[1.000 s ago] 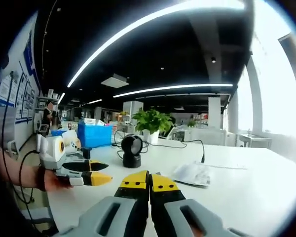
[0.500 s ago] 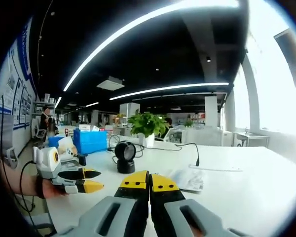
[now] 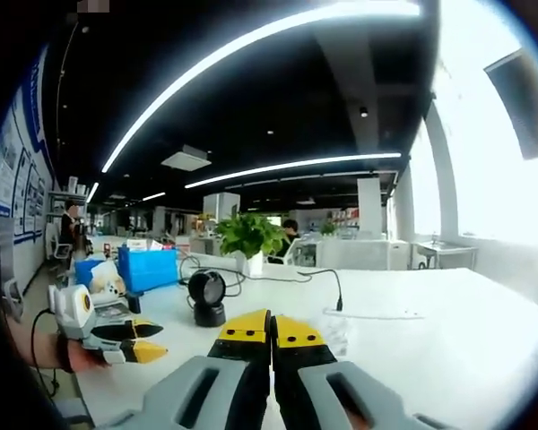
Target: Clip sheet goods on table flip sheet goods clip sheet goods scan sheet goods put sheet goods back to table
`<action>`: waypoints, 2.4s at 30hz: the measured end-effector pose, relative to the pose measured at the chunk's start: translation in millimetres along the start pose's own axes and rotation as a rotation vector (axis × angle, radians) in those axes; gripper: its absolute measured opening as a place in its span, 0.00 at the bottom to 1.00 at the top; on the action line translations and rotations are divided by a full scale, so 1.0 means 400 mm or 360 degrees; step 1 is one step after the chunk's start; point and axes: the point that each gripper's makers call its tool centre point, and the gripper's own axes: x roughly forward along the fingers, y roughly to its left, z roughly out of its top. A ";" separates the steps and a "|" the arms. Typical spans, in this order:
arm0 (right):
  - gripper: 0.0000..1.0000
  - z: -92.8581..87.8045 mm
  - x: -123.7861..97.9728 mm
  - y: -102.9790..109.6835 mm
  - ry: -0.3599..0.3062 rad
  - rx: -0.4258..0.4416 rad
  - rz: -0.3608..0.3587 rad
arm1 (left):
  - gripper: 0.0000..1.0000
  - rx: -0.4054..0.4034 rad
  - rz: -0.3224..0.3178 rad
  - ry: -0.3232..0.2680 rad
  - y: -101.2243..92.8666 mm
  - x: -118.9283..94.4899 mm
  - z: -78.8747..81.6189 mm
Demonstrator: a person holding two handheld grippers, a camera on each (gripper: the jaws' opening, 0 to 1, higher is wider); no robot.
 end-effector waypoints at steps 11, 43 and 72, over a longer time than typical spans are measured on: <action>0.00 0.053 -0.005 -0.043 -0.0072 0.0014 -0.0051 | 0.31 0.0007 -0.0003 0.0004 -0.001 0.001 -0.001; 0.00 0.107 -0.038 -0.125 -0.0162 0.0027 -0.0224 | 0.31 0.0011 0.0008 -0.0001 0.002 -0.001 -0.001; 0.00 0.000 -0.146 -0.352 -0.0146 0.0204 -0.0662 | 0.31 0.0024 0.0001 0.0022 -0.003 0.003 -0.008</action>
